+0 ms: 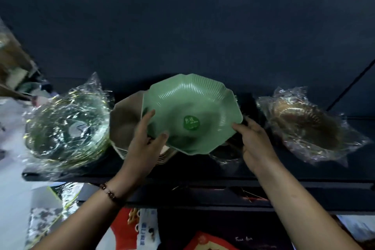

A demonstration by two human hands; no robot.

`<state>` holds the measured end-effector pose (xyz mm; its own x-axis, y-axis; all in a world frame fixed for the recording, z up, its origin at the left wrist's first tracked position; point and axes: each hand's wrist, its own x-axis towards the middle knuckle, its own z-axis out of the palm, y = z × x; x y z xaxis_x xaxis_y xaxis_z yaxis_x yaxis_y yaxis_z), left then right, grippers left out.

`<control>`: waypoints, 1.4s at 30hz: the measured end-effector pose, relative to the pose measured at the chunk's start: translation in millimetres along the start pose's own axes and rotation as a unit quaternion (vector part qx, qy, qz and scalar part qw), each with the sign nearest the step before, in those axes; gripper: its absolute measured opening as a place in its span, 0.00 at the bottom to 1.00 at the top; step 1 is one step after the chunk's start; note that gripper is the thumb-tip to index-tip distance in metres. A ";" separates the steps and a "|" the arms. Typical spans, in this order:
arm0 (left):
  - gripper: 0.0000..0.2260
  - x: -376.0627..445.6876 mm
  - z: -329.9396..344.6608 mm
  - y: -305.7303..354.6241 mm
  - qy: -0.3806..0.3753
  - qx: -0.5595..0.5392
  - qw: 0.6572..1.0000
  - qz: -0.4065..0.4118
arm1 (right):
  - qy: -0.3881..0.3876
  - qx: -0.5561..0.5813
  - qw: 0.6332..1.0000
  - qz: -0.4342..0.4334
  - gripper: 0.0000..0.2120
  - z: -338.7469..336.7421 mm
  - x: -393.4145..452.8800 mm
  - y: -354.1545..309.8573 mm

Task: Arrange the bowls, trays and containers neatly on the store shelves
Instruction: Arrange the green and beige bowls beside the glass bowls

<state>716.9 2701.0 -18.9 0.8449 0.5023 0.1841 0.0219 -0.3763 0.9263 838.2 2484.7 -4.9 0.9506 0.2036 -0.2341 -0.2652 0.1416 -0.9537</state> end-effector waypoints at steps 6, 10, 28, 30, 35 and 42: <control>0.34 22.5 -67.9 -55.1 0.014 0.070 0.997 -0.026 | -0.024 -0.156 0.984 -0.076 0.12 87.0 18.1 23.4; 0.36 26.1 -84.5 -75.8 0.006 0.135 0.989 -0.063 | -0.020 -0.266 0.957 -0.112 0.15 121.3 33.1 44.7; 0.34 22.8 -88.0 -122.8 -0.018 0.276 0.961 -0.006 | 0.004 -0.427 0.903 -0.055 0.21 137.3 45.7 90.1; 0.34 25.1 -89.3 -121.4 -0.022 0.322 0.946 0.025 | -0.002 -0.429 0.902 -0.047 0.21 137.4 45.4 89.6; 0.32 37.7 -81.2 -105.0 -0.074 0.373 0.914 0.141 | 0.008 -0.453 0.889 -0.058 0.20 129.1 26.9 74.1; 0.30 53.3 -3.9 -41.9 -0.183 0.341 0.877 0.286 | 0.028 -0.543 0.832 -0.113 0.27 61.3 -16.1 38.1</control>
<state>758.9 2746.6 -46.7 0.9344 -0.1568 0.3198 -0.2518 -0.9258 0.2820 802.9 2546.2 -25.8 0.9707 0.2404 -0.0047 0.1940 -0.7948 -0.5750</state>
